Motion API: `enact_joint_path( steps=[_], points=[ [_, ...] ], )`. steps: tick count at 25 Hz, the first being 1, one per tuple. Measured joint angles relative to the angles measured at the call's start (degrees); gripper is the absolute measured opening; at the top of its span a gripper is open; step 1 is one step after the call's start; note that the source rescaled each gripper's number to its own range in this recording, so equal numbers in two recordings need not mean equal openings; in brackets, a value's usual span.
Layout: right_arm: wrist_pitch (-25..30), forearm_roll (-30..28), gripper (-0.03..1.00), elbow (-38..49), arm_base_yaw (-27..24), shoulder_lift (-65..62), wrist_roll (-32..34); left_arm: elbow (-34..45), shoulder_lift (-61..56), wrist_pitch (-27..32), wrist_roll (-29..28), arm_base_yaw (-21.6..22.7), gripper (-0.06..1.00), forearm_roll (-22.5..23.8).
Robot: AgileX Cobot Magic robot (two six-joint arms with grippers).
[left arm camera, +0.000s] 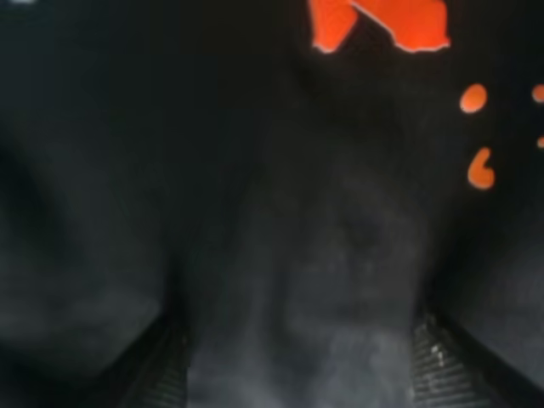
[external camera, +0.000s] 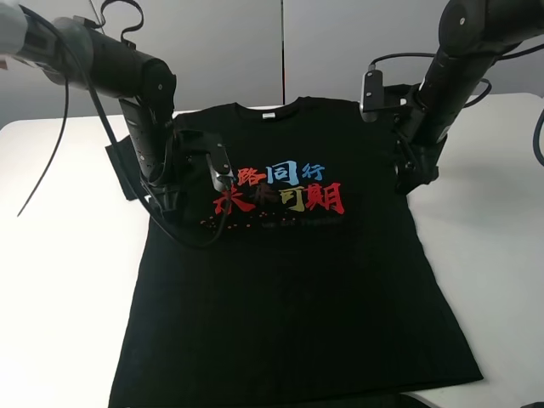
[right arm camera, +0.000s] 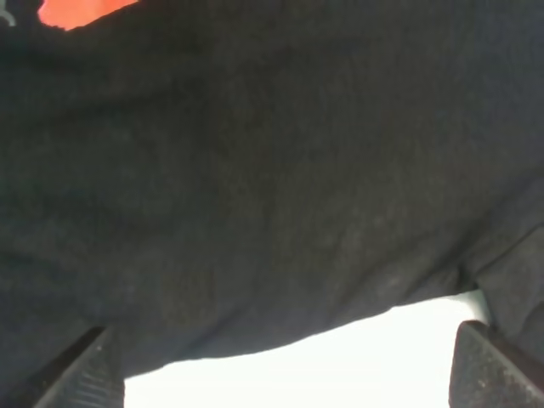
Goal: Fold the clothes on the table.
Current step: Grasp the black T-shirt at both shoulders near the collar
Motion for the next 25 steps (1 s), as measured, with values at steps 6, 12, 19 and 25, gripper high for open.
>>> enact_joint_path(
  steps=[6, 12, 19, 25],
  points=[
    [-0.9, 0.4, 0.83, 0.0, 0.0, 0.5, -0.4, -0.4, 0.4, 1.9, 1.5, 3.0, 0.75, -0.3],
    [-2.9, 0.7, 0.83, 0.0, 0.0, 0.7, -0.4, -0.5, 0.6, 2.0, 4.1, 5.8, 0.75, -3.4],
    [-3.0, 1.5, 0.83, 0.0, 0.0, 0.7, -0.4, -0.6, 0.6, 1.9, 5.7, 6.2, 0.75, -5.1],
    [-3.2, 1.6, 0.83, 2.1, 0.0, 0.7, -0.6, -0.6, 0.6, 1.9, 5.9, 6.1, 0.75, -5.1]
  ],
)
